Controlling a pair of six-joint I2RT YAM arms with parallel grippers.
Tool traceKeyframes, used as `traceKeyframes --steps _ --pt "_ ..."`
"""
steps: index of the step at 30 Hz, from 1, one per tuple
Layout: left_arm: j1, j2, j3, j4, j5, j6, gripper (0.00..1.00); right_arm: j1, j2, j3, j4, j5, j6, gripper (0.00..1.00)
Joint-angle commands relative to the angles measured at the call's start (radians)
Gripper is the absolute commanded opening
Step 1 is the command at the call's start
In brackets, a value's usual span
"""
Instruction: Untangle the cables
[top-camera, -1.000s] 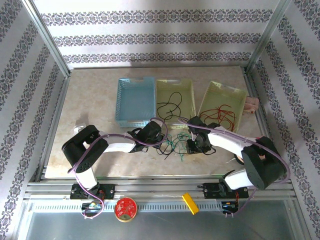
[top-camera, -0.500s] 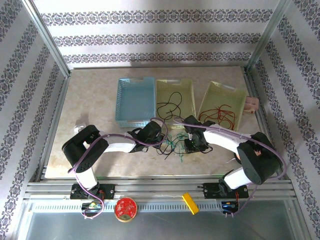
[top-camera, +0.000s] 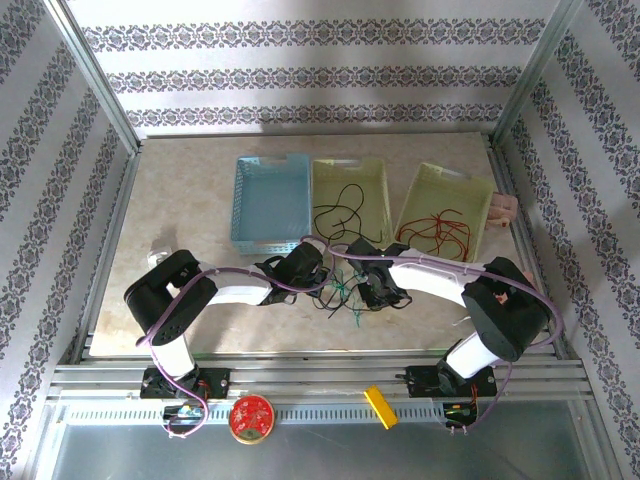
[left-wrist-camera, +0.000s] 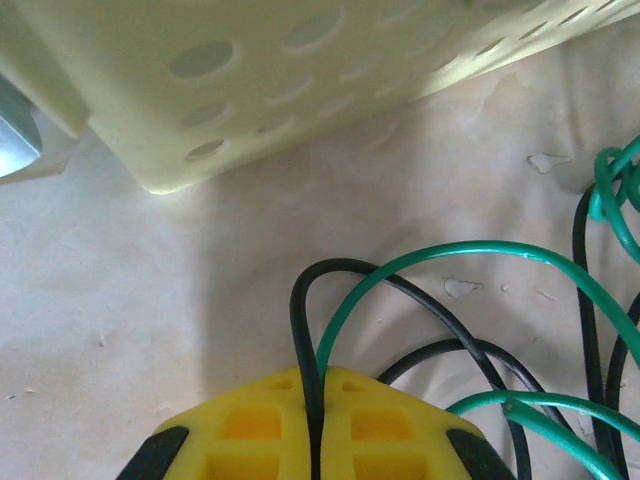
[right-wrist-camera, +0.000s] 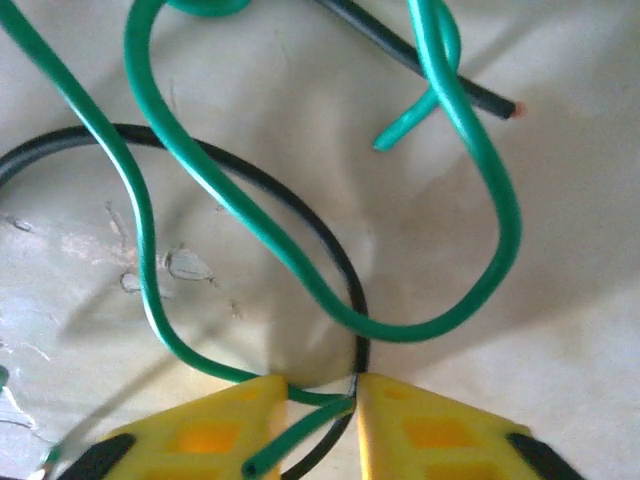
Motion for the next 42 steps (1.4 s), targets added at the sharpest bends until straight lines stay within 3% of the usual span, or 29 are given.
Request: traceKeyframes --steps 1,4,14,17,20,25,37,42 --pt "-0.022 0.052 -0.031 -0.03 -0.012 0.012 0.0 0.004 0.025 -0.023 -0.069 0.048 0.017 0.08" --pt "-0.023 0.041 -0.038 -0.024 -0.029 0.005 0.0 0.0 0.01 -0.025 -0.067 0.051 0.021 0.0" --pt "-0.02 0.006 -0.075 -0.017 -0.149 -0.05 0.0 -0.136 -0.121 -0.029 -0.06 0.108 0.003 0.0" --pt "-0.02 0.011 -0.072 -0.019 -0.149 -0.054 0.0 -0.134 -0.157 -0.027 -0.042 0.052 -0.028 0.09" --pt "-0.02 0.016 -0.067 -0.023 -0.151 -0.05 0.0 -0.121 -0.192 -0.036 -0.029 -0.006 -0.037 0.33" --pt "-0.02 0.025 -0.057 -0.022 -0.142 -0.041 0.0 -0.114 -0.223 -0.044 -0.017 -0.015 -0.047 0.42" --pt "-0.021 0.001 -0.072 -0.005 -0.138 -0.029 0.0 -0.209 -0.175 -0.019 0.002 0.044 -0.03 0.47" --pt "-0.021 -0.021 -0.08 0.012 -0.134 -0.022 0.0 -0.259 -0.102 -0.012 0.043 -0.036 -0.041 0.43"
